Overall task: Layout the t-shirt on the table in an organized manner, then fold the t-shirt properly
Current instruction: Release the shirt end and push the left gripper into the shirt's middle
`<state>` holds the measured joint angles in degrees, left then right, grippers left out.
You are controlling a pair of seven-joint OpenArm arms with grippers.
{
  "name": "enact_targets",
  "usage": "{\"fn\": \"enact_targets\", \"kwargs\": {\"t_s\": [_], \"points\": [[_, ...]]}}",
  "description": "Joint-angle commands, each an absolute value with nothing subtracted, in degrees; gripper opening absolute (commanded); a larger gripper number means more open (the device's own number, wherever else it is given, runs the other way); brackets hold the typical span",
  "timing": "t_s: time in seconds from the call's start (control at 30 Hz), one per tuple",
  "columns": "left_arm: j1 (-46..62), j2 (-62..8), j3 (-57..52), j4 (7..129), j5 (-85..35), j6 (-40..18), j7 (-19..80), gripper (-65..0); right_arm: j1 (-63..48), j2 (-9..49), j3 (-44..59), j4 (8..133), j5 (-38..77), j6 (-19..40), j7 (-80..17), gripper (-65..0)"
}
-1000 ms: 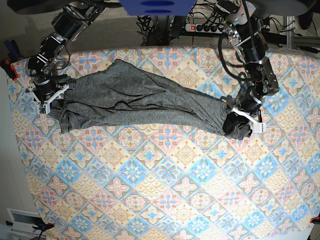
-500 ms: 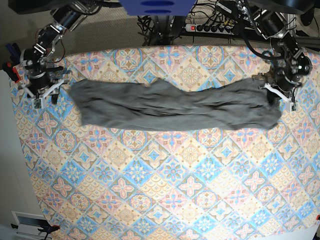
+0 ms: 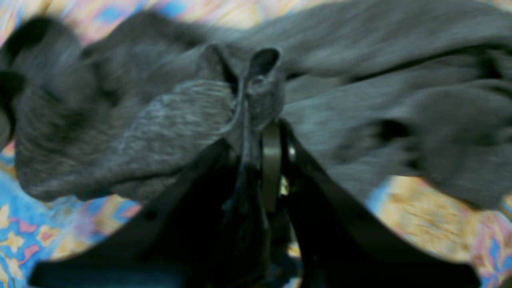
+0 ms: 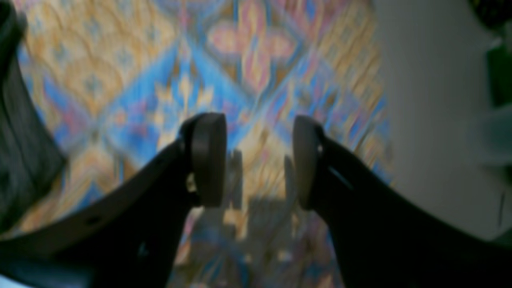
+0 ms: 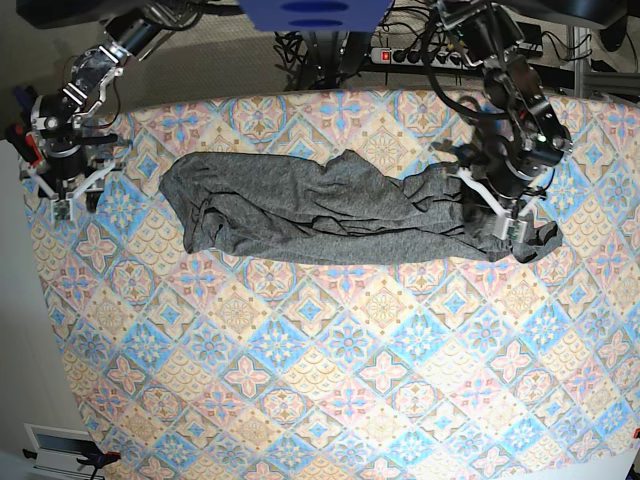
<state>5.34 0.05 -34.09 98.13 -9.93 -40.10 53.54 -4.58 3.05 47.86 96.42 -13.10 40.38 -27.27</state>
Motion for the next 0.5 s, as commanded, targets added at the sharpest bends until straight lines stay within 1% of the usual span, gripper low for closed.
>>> {"fn": "enact_targets", "kwargs": {"t_s": [0.0,0.2,0.47], "points": [[5.0,-0.4,-34.2,100.7,-9.8,-40.0,52.9,-63.0,-4.2,4.1,48.1,97.6,-12.6,40.0,-26.3,-38.8],[3.7,0.4,-33.8,107.7,-8.7,-40.0,60.8,-63.0,-4.2,4.1,48.1,98.1,-12.6,40.0,-26.3,-38.8],[3.6,0.0,-33.7,108.3,-8.6,-40.0,62.1,-63.0,-4.1,4.1,48.0,97.6,-12.7,40.0,-26.3,-38.8]]}}
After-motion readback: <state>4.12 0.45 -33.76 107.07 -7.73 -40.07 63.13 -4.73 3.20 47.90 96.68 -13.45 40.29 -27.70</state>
